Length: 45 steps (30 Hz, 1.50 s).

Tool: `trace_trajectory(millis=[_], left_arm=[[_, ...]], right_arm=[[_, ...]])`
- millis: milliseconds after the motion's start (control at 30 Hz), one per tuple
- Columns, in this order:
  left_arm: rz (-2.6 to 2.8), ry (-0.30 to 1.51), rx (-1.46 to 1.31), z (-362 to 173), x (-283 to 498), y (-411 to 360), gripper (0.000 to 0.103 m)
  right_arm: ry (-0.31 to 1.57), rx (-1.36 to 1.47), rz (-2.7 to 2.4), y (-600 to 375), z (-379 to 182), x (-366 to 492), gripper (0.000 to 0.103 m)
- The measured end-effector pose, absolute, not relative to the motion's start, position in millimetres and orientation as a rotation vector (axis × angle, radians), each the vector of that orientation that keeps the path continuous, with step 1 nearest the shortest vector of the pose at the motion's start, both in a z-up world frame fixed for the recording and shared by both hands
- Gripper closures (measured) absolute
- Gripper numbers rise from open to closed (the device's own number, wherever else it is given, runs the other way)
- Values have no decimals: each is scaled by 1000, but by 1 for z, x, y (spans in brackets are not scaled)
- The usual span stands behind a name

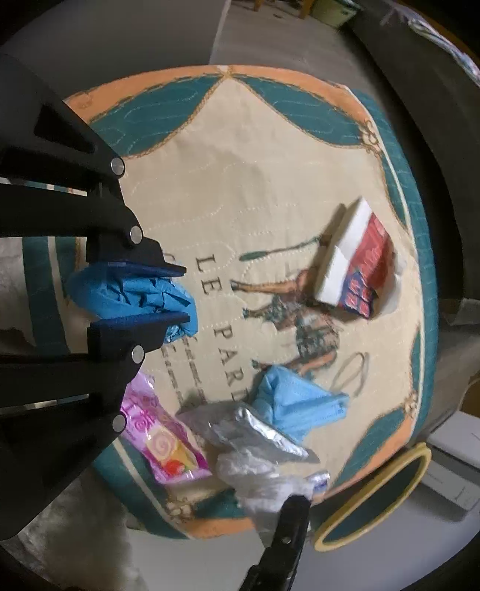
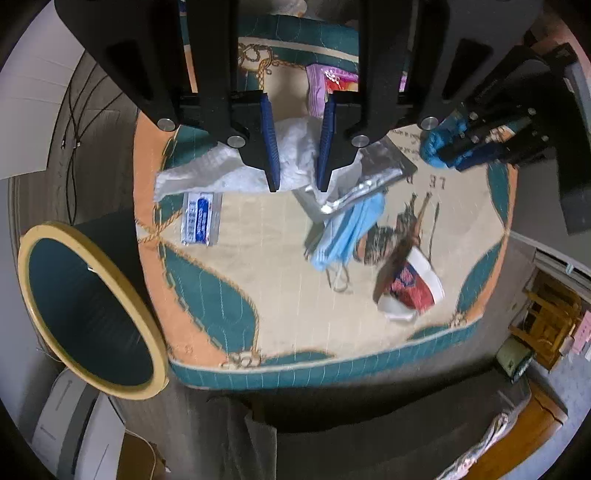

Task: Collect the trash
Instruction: 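Grasp the blue glove with left tool while right tool grasps white tissue, then carry the glove and tissue over the yellow bin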

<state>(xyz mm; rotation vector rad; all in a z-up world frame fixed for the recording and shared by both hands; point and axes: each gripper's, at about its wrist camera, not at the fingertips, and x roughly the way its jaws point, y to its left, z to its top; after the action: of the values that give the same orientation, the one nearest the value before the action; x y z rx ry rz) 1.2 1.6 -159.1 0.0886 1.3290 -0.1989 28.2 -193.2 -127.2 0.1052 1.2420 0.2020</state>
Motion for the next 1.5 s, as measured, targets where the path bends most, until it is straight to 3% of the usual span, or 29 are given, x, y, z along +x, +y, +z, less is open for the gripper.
trace_trajectory(millis=[700,1500], left_arm=[[-160,863,41,-39,15,6,89],[-286,687,129,-3,24,-68,89]], right_arm=[[974,211,170,-226,-47,42,83],[789,233,91,-301,3,47,83]])
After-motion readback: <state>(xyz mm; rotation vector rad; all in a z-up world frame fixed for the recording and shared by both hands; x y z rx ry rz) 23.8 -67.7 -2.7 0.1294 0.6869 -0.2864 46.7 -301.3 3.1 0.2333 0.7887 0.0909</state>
